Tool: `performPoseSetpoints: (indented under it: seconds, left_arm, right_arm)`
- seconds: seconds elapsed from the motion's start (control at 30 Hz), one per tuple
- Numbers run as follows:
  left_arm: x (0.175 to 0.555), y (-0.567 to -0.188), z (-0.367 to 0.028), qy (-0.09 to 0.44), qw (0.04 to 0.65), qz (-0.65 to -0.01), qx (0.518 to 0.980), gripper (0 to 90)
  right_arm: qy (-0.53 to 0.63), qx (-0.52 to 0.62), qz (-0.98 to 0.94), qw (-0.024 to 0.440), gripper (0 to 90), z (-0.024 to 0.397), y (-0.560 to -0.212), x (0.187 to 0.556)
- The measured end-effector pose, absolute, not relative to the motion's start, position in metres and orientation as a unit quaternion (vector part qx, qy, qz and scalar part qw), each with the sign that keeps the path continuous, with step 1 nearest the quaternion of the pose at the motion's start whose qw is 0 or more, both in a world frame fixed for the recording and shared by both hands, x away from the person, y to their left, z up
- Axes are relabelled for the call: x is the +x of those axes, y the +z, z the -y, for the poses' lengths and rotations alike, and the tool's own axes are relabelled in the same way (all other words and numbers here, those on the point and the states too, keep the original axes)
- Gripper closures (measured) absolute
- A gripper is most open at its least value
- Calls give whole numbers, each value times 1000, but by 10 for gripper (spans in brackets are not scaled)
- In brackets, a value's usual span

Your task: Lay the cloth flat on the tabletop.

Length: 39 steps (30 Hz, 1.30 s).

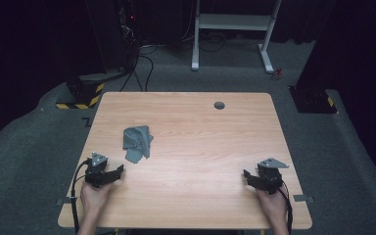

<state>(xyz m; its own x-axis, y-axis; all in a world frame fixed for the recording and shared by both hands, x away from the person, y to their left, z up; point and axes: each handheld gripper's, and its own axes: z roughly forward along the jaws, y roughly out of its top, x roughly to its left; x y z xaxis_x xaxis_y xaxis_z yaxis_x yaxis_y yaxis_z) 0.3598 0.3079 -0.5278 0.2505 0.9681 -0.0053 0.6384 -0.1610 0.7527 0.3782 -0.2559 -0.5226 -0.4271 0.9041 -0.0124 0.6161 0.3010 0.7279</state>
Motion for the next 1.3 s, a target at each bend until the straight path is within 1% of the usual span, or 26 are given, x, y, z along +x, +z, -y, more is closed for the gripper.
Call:
performPoseSetpoints:
  seconds: [0.13,0.3,0.5,0.67,0.77,0.9,1.1,1.3]
  left_arm:
    - [361,-527,-307,243,350,-559,712,281]
    - [363,-526,-307,238,343,-551,722,282]
    - [367,-521,-305,232,362,-551,715,276]
    - [373,-512,-296,239,371,-537,719,275]
    - [376,-509,-292,234,382,-535,716,278]
    - [384,-506,-282,235,370,-528,728,277]
    - [397,-503,-269,235,377,-521,729,281]
    - [417,-507,-253,233,344,-524,743,287]
  right_arm:
    - [332,490,-777,217,346,256,-523,378]
    - [332,489,-777,216,345,256,-523,378]
    - [332,488,-777,217,344,256,-523,378]
    - [332,489,-777,217,344,256,-523,378]
    - [332,489,-777,217,345,256,-523,378]
    - [332,489,-777,217,344,256,-523,378]
    - [332,488,-778,216,341,256,-523,378]
    - [332,488,-778,216,340,256,-523,378]
